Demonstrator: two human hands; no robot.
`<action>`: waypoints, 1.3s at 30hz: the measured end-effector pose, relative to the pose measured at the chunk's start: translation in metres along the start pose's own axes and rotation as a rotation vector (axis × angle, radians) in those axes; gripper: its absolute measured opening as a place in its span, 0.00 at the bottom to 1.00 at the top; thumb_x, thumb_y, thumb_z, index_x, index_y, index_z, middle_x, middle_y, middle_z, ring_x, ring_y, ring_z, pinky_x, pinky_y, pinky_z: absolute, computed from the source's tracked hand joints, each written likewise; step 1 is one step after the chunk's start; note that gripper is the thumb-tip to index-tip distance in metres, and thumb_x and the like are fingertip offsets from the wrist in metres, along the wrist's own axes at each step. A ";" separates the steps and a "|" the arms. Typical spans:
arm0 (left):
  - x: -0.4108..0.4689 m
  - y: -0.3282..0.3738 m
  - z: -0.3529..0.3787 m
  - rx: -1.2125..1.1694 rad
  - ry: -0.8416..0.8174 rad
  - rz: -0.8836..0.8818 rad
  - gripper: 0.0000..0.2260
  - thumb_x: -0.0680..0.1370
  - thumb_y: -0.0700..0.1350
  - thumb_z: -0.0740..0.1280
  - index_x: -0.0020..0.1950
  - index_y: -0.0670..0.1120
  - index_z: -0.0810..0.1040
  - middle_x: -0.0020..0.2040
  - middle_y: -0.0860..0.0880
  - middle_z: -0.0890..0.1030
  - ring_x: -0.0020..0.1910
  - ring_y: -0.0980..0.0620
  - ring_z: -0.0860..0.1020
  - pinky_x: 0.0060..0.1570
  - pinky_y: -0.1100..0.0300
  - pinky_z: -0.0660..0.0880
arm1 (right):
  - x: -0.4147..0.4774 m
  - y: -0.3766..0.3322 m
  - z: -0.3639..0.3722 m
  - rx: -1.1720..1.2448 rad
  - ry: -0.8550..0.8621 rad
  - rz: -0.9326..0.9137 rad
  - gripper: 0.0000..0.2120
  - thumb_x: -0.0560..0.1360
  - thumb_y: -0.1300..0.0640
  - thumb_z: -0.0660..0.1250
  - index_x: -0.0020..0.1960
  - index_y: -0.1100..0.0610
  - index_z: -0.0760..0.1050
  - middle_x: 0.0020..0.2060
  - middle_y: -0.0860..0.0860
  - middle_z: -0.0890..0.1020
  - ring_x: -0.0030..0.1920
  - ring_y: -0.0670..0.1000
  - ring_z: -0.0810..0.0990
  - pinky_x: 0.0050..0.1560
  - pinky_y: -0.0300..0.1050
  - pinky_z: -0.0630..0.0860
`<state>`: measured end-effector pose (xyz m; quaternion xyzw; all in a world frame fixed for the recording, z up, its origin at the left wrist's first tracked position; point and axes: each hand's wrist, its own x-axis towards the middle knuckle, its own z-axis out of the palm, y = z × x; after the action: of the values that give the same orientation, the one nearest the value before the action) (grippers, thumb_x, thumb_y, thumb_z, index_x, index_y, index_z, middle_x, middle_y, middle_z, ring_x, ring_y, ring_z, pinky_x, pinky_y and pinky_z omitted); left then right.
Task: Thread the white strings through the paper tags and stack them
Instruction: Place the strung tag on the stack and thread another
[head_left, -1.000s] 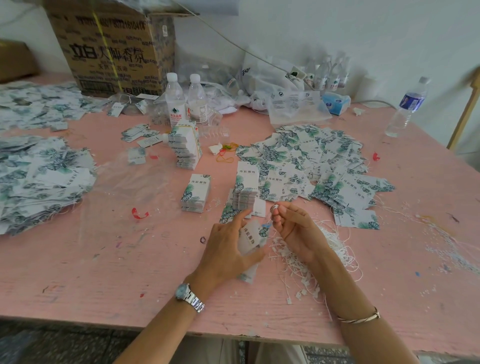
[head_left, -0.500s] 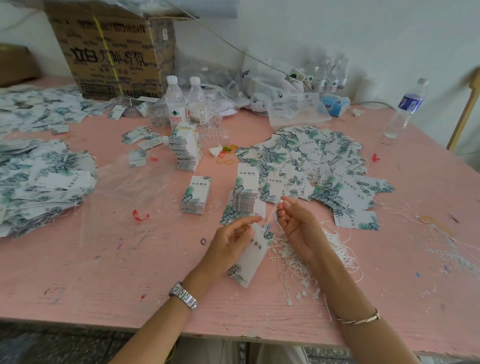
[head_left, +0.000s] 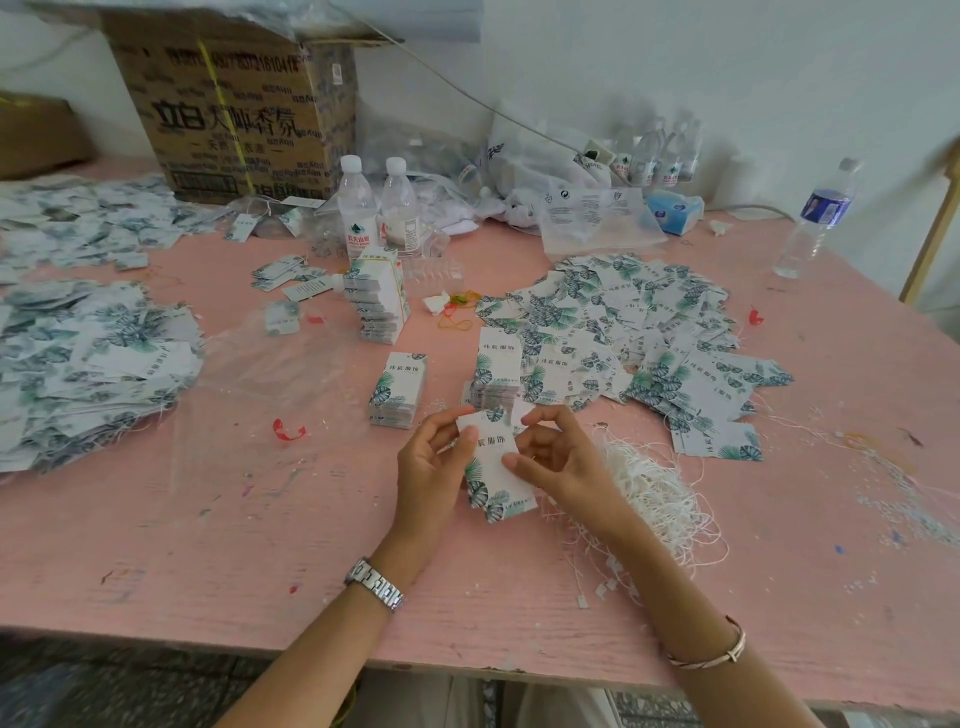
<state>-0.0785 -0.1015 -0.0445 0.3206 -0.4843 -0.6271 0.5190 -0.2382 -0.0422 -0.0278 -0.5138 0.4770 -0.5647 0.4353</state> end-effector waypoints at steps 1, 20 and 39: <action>0.000 0.000 0.000 -0.001 0.011 0.008 0.09 0.79 0.38 0.70 0.57 0.49 0.81 0.52 0.46 0.86 0.49 0.51 0.85 0.42 0.61 0.81 | 0.000 0.000 0.001 -0.009 -0.007 -0.011 0.19 0.73 0.63 0.73 0.58 0.59 0.67 0.42 0.63 0.77 0.42 0.58 0.76 0.47 0.59 0.73; -0.002 -0.002 0.003 0.212 -0.006 0.176 0.05 0.83 0.37 0.64 0.52 0.43 0.79 0.42 0.49 0.85 0.36 0.53 0.81 0.33 0.66 0.72 | 0.048 -0.048 -0.152 -0.946 0.678 -0.063 0.08 0.81 0.68 0.61 0.56 0.65 0.77 0.52 0.61 0.83 0.44 0.52 0.80 0.41 0.36 0.77; -0.001 -0.014 -0.001 0.356 -0.106 0.236 0.07 0.83 0.42 0.65 0.52 0.52 0.81 0.44 0.51 0.85 0.38 0.53 0.81 0.43 0.59 0.78 | 0.052 -0.021 -0.112 -1.344 0.085 -0.119 0.09 0.77 0.50 0.69 0.54 0.52 0.83 0.52 0.48 0.83 0.55 0.52 0.74 0.55 0.45 0.63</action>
<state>-0.0817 -0.1009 -0.0579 0.3152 -0.6482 -0.4825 0.4977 -0.3544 -0.0795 -0.0001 -0.6757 0.7122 -0.1880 -0.0297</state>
